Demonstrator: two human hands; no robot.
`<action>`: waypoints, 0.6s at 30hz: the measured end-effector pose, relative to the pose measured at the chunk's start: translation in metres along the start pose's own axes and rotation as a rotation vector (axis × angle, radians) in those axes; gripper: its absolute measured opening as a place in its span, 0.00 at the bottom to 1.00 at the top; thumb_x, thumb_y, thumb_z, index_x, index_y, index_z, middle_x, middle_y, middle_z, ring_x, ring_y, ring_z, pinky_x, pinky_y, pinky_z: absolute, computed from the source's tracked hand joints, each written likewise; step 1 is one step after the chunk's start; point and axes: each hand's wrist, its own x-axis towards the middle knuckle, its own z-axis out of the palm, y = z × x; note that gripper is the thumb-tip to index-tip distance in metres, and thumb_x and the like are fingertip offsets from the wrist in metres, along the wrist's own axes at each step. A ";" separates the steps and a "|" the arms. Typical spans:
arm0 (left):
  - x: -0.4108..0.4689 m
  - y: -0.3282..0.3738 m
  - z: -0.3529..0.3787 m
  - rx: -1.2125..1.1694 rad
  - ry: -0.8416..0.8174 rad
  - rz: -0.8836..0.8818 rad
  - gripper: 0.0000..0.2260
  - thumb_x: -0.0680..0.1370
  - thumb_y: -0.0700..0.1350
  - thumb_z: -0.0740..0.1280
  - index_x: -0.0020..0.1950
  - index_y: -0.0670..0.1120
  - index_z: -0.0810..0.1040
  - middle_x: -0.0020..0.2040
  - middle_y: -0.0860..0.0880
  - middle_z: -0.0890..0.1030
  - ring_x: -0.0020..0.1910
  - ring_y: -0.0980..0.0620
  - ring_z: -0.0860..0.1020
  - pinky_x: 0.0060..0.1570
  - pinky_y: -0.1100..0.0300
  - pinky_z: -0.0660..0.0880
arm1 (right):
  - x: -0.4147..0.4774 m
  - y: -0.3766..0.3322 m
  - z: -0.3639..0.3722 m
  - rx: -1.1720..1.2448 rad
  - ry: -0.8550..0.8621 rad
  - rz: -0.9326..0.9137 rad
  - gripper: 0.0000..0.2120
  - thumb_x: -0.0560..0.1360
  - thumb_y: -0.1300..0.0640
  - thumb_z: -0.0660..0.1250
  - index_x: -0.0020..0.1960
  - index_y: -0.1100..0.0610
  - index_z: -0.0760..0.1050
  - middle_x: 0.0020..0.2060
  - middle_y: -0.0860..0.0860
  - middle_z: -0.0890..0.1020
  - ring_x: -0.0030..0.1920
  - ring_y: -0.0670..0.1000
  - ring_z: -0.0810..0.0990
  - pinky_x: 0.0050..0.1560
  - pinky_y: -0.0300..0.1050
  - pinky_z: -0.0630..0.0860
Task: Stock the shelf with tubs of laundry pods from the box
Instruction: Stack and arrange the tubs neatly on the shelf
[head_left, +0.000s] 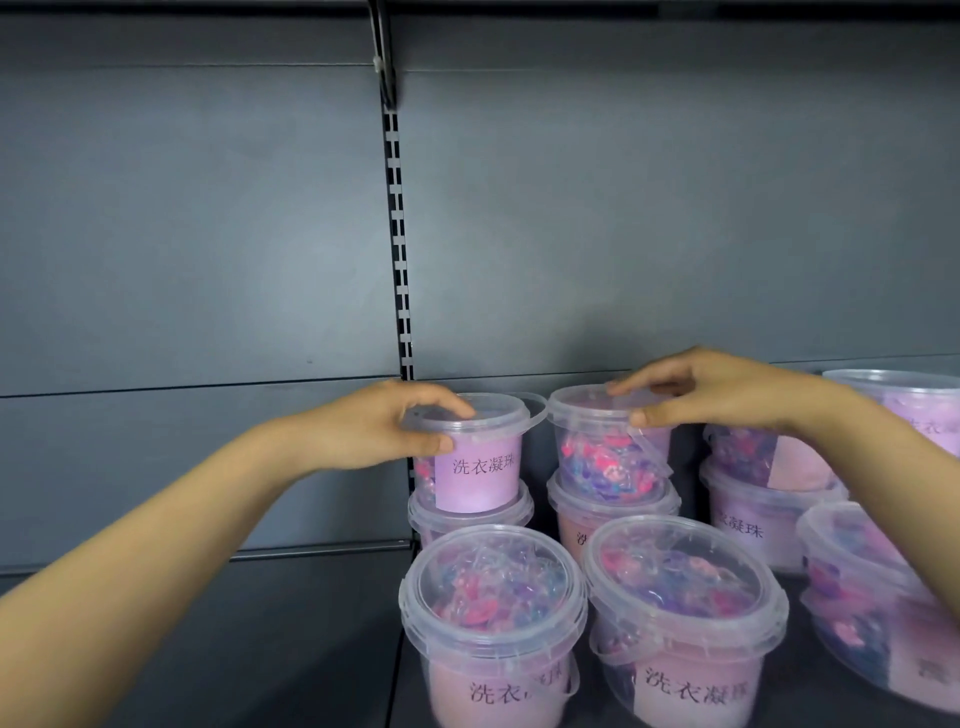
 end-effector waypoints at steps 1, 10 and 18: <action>0.001 0.001 0.004 0.004 0.035 -0.011 0.10 0.75 0.46 0.68 0.54 0.58 0.75 0.55 0.66 0.75 0.58 0.64 0.73 0.56 0.79 0.64 | -0.001 0.002 0.001 0.005 0.014 -0.005 0.12 0.70 0.54 0.72 0.52 0.43 0.79 0.53 0.34 0.79 0.53 0.28 0.72 0.56 0.25 0.66; 0.010 0.007 0.029 0.083 0.236 0.057 0.13 0.73 0.53 0.70 0.55 0.49 0.78 0.54 0.52 0.78 0.53 0.54 0.75 0.46 0.76 0.68 | 0.009 -0.014 0.031 -0.567 0.288 -0.086 0.19 0.70 0.38 0.67 0.48 0.54 0.79 0.46 0.49 0.81 0.50 0.50 0.78 0.55 0.45 0.74; 0.006 0.004 0.014 0.063 0.133 0.048 0.14 0.75 0.46 0.69 0.60 0.49 0.77 0.55 0.59 0.76 0.56 0.61 0.73 0.50 0.83 0.62 | 0.006 -0.022 0.012 -0.188 0.103 -0.003 0.12 0.72 0.44 0.67 0.50 0.50 0.81 0.48 0.43 0.82 0.49 0.40 0.78 0.58 0.40 0.73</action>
